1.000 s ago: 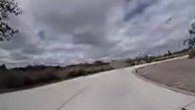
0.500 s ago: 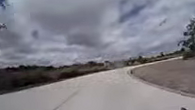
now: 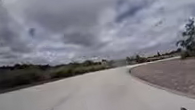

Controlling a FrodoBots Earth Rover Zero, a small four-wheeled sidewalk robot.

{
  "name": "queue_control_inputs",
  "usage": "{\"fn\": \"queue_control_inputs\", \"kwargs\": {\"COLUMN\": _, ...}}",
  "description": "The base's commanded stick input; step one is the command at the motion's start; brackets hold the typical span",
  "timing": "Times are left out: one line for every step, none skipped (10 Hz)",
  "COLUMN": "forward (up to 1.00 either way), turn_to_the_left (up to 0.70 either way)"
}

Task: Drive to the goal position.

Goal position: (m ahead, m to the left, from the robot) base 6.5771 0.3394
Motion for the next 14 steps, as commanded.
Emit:
{"fn": "queue_control_inputs", "kwargs": {"forward": 0.69, "turn_to_the_left": 0.01}}
{"fn": "queue_control_inputs", "kwargs": {"forward": 0.69, "turn_to_the_left": 0.01}}
{"fn": "queue_control_inputs", "kwargs": {"forward": 0.69, "turn_to_the_left": 0.01}}
{"fn": "queue_control_inputs", "kwargs": {"forward": 0.69, "turn_to_the_left": 0.01}}
{"fn": "queue_control_inputs", "kwargs": {"forward": 0.69, "turn_to_the_left": 0.01}}
{"fn": "queue_control_inputs", "kwargs": {"forward": 0.69, "turn_to_the_left": 0.01}}
{"fn": "queue_control_inputs", "kwargs": {"forward": 0.69, "turn_to_the_left": 0.01}}
{"fn": "queue_control_inputs", "kwargs": {"forward": 0.69, "turn_to_the_left": -0.13}}
{"fn": "queue_control_inputs", "kwargs": {"forward": 0.69, "turn_to_the_left": -0.14}}
{"fn": "queue_control_inputs", "kwargs": {"forward": 0.69, "turn_to_the_left": -0.12}}
{"fn": "queue_control_inputs", "kwargs": {"forward": 0.69, "turn_to_the_left": -0.01}}
{"fn": "queue_control_inputs", "kwargs": {"forward": 0.69, "turn_to_the_left": 0.01}}
{"fn": "queue_control_inputs", "kwargs": {"forward": 0.69, "turn_to_the_left": 0.01}}
{"fn": "queue_control_inputs", "kwargs": {"forward": 0.69, "turn_to_the_left": 0.01}}
